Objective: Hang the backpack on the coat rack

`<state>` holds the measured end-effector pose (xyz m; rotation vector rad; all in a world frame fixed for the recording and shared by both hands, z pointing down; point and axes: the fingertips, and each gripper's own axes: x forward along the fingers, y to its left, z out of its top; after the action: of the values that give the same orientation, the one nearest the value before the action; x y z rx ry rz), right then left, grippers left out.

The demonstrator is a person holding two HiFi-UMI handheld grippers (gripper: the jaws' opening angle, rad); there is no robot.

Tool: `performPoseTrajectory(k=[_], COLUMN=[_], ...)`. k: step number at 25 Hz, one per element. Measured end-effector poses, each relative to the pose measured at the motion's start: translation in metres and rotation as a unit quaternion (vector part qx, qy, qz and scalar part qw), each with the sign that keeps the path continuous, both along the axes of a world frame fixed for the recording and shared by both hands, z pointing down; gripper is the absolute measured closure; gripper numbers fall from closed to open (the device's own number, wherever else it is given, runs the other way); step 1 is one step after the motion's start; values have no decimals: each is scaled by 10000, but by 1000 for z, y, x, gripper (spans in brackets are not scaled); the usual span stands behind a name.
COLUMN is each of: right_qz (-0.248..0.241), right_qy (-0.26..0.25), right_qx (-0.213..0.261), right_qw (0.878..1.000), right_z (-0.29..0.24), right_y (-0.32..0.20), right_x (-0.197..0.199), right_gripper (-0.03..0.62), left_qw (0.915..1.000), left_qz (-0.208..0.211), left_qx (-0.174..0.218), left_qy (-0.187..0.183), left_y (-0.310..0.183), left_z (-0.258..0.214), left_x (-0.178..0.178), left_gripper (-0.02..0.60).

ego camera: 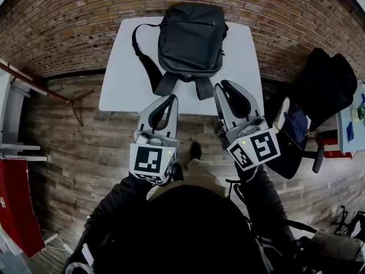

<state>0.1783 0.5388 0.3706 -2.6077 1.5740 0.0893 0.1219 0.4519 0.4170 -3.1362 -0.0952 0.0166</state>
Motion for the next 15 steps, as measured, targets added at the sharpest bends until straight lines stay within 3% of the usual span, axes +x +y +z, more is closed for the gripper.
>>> performPoseTrajectory(k=[15], right_qz=[-513], right_qy=[-461], right_qx=[64], right_qw=[9976], right_z=[39], right_y=[-5], right_x=[95], right_gripper=[530], left_qw=[9981], left_qz=[-423], left_qx=[146], left_qy=[-434], left_y=[-6], left_z=[23], left_x=[95], left_gripper=[572])
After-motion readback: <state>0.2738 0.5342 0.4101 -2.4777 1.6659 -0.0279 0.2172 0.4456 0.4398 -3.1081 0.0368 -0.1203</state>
